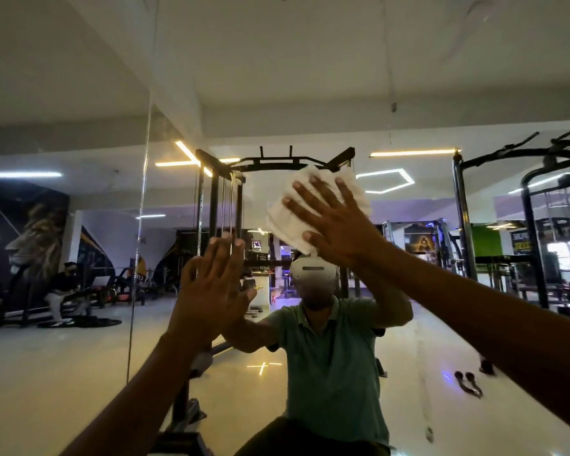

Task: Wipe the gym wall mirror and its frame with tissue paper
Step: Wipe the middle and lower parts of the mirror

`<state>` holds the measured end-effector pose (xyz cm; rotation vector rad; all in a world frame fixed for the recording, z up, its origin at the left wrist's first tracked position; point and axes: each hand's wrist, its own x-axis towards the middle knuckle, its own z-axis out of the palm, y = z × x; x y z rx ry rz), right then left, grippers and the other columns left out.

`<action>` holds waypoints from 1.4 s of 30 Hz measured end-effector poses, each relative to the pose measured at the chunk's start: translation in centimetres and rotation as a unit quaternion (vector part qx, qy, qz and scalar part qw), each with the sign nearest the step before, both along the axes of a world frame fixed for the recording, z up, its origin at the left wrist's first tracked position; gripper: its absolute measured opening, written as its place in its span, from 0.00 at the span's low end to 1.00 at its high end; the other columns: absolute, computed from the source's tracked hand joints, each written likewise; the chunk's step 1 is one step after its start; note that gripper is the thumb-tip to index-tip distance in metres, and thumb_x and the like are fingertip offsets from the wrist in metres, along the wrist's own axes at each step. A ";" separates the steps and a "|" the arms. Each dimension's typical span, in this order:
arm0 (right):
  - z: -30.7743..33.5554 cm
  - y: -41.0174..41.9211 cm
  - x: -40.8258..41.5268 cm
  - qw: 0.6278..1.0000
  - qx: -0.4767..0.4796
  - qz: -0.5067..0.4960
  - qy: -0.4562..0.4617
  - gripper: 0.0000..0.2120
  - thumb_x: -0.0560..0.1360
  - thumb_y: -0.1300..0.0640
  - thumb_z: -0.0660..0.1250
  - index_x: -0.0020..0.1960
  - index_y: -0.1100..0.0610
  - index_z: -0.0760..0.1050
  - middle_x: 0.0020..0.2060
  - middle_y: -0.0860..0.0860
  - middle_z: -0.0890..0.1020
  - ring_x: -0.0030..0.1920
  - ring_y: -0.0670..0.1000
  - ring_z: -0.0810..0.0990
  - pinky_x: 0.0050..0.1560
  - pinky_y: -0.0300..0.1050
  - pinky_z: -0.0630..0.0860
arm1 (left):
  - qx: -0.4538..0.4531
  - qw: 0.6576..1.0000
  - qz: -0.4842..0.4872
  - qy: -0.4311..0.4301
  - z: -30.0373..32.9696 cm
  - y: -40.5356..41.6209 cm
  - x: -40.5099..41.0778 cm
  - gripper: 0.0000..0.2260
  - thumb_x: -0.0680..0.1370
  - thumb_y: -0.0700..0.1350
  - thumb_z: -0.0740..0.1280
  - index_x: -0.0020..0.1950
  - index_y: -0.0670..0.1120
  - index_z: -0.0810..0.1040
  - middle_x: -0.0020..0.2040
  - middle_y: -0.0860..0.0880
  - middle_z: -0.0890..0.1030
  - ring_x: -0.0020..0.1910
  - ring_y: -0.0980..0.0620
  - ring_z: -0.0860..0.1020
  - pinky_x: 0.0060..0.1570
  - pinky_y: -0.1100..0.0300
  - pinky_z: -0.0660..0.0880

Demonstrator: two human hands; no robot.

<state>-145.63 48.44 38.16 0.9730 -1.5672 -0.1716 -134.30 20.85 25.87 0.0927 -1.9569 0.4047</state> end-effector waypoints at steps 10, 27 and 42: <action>2.5 -7.3 2.2 0.999 -0.043 -0.007 0.023 0.32 0.84 0.39 0.45 0.86 0.47 0.46 0.85 0.54 0.49 0.84 0.62 0.43 0.79 0.72 0.39 | 0.017 1.000 0.010 -0.021 -1.1 -1.8 -0.3 0.44 0.78 0.75 0.44 0.84 0.50 0.37 0.84 0.43 0.38 0.83 0.40 0.41 0.76 0.44 0.36; 4.3 -7.1 2.2 0.999 0.035 -0.008 0.039 0.31 0.85 0.39 0.44 0.86 0.46 0.44 0.85 0.54 0.47 0.84 0.61 0.42 0.80 0.71 0.39 | 0.023 0.999 -0.033 -0.002 -1.5 -1.9 -0.5 0.44 0.78 0.75 0.44 0.85 0.49 0.41 0.84 0.45 0.36 0.83 0.42 0.38 0.78 0.44 0.35; 0.4 -0.2 0.4 1.000 0.003 -0.005 0.011 0.31 0.85 0.40 0.46 0.86 0.48 0.47 0.85 0.54 0.48 0.85 0.59 0.41 0.81 0.70 0.41 | 0.016 0.999 -0.029 -0.013 -1.3 -2.5 -0.4 0.44 0.78 0.75 0.45 0.85 0.49 0.44 0.85 0.45 0.38 0.84 0.43 0.40 0.78 0.40 0.42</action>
